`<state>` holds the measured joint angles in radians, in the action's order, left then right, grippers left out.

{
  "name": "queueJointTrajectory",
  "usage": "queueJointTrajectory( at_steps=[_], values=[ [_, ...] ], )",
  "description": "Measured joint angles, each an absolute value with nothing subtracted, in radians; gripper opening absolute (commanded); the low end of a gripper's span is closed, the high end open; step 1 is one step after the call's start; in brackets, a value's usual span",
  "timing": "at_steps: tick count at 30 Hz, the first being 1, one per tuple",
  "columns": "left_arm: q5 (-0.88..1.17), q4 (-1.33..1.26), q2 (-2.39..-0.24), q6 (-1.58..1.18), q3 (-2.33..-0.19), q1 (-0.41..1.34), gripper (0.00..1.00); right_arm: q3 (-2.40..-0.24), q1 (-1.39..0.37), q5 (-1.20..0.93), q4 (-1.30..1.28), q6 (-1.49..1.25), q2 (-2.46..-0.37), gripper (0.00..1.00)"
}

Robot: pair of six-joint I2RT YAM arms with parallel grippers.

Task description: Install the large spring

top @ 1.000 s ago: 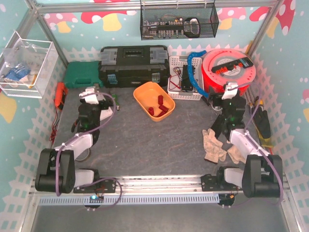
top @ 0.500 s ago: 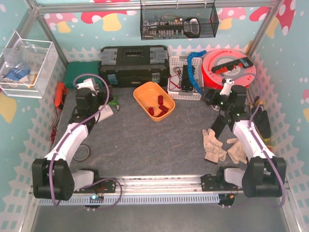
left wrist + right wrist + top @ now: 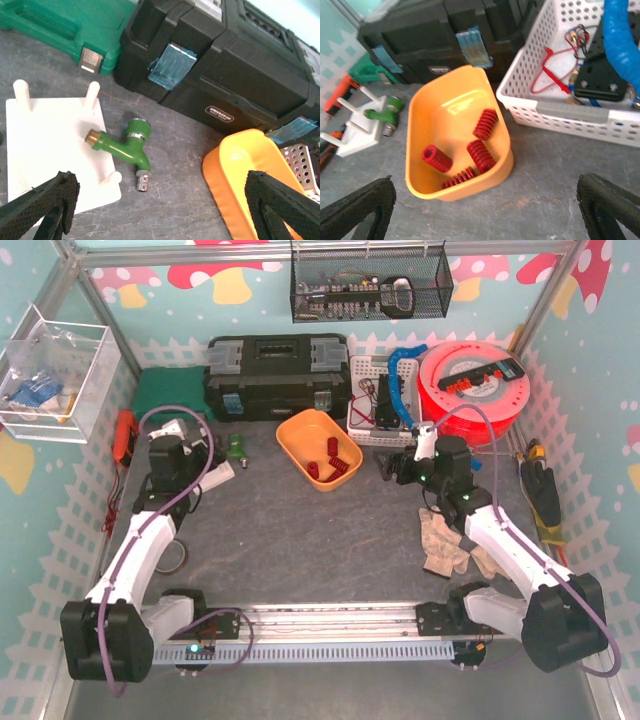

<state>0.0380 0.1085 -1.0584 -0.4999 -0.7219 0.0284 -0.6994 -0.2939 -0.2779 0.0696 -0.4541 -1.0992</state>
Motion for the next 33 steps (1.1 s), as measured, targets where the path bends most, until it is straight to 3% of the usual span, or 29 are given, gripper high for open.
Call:
queueJointTrajectory(
  at_steps=[12, 21, 33],
  values=[
    [0.124, 0.218, -1.327, -0.292, -0.945, 0.028, 0.60, -0.633, -0.440, -0.059, 0.121, -0.388, -1.104, 0.97],
    [0.028, 0.261, -1.531, -0.188, -1.071, 0.076, 0.50, -0.562, -0.493, 0.066, 0.198, -0.359, -1.103, 0.97],
    [-0.072, 0.281, -1.839, -0.140, -1.238, 0.143, 0.52, -0.537, -0.513, 0.138, 0.255, -0.343, -1.065, 0.97]
  ],
)
